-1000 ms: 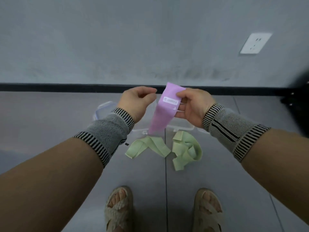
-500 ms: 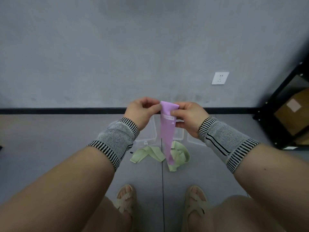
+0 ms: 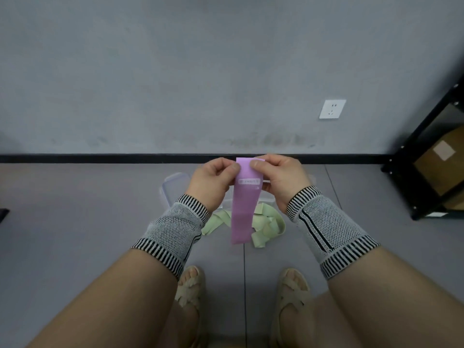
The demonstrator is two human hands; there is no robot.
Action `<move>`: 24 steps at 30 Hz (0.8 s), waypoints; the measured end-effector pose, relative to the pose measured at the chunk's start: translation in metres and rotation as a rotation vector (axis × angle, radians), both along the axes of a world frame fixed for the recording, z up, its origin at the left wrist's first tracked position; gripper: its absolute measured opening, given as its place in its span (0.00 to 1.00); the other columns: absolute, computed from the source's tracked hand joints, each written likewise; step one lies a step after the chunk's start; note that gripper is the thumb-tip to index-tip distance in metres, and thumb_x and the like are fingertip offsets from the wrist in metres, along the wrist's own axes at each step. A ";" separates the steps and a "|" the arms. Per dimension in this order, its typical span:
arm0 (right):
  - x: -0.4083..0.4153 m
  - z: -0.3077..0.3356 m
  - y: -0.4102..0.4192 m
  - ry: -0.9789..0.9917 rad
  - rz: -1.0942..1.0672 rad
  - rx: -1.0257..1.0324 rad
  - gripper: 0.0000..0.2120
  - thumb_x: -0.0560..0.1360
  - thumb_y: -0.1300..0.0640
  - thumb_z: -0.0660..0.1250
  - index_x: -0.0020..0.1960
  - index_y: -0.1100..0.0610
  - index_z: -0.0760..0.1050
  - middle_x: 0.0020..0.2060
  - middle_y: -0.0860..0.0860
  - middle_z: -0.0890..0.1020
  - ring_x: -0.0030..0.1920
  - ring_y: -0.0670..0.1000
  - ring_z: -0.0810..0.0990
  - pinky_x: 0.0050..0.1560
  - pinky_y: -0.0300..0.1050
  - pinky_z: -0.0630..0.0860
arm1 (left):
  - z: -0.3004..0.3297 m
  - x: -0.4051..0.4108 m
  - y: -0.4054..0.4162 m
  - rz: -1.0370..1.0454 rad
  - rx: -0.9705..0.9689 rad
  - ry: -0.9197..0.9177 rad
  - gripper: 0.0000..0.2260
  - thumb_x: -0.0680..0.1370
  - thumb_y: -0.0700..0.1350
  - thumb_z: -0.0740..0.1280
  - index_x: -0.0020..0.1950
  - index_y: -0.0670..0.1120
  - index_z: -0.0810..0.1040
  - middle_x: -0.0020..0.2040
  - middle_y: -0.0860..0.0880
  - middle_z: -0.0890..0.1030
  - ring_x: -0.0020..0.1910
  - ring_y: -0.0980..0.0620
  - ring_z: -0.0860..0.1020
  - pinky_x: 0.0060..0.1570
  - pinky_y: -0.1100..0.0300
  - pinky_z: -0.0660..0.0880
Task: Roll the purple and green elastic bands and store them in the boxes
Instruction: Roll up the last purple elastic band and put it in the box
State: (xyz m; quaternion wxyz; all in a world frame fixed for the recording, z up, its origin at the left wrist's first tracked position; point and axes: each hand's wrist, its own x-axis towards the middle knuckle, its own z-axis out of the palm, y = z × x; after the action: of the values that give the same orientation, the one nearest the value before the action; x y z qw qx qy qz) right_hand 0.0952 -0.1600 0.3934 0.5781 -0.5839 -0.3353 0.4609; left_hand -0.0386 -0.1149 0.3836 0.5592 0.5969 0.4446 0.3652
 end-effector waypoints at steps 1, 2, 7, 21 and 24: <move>0.000 -0.003 0.001 0.028 -0.001 -0.007 0.07 0.74 0.65 0.67 0.39 0.58 0.79 0.36 0.55 0.82 0.38 0.53 0.79 0.45 0.50 0.77 | -0.005 0.000 0.002 0.000 0.003 -0.012 0.09 0.77 0.41 0.65 0.36 0.47 0.77 0.29 0.52 0.75 0.30 0.55 0.71 0.37 0.59 0.70; 0.001 -0.007 0.002 0.066 0.005 -0.015 0.07 0.74 0.65 0.67 0.38 0.58 0.79 0.36 0.55 0.82 0.38 0.53 0.79 0.45 0.50 0.77 | -0.011 -0.001 0.004 0.001 0.008 -0.019 0.09 0.77 0.42 0.66 0.36 0.47 0.77 0.31 0.49 0.75 0.33 0.52 0.71 0.39 0.55 0.71; 0.002 -0.023 0.009 0.239 -0.036 -0.074 0.07 0.74 0.66 0.67 0.39 0.58 0.78 0.33 0.53 0.79 0.33 0.49 0.76 0.32 0.38 0.72 | -0.030 0.006 0.015 0.139 0.028 -0.001 0.07 0.78 0.41 0.65 0.40 0.48 0.77 0.36 0.49 0.79 0.36 0.52 0.76 0.44 0.55 0.75; 0.001 -0.029 0.030 0.262 -0.058 -0.048 0.05 0.76 0.64 0.63 0.44 0.60 0.78 0.33 0.54 0.83 0.35 0.49 0.83 0.36 0.39 0.79 | -0.042 0.014 0.036 0.023 0.054 0.036 0.06 0.78 0.41 0.65 0.46 0.48 0.81 0.38 0.51 0.82 0.39 0.55 0.78 0.47 0.54 0.77; 0.011 -0.036 0.034 -0.031 -0.166 -0.032 0.05 0.73 0.63 0.68 0.44 0.54 0.79 0.34 0.51 0.82 0.34 0.47 0.80 0.36 0.41 0.77 | -0.042 0.013 0.038 0.016 0.020 0.055 0.06 0.77 0.46 0.65 0.43 0.50 0.82 0.42 0.46 0.83 0.44 0.49 0.79 0.55 0.43 0.76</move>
State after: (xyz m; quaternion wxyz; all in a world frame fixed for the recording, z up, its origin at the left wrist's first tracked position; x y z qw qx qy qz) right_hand 0.1060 -0.1264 0.3573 0.5995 -0.6259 -0.2874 0.4077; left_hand -0.0253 -0.0765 0.3421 0.5377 0.6087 0.4610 0.3576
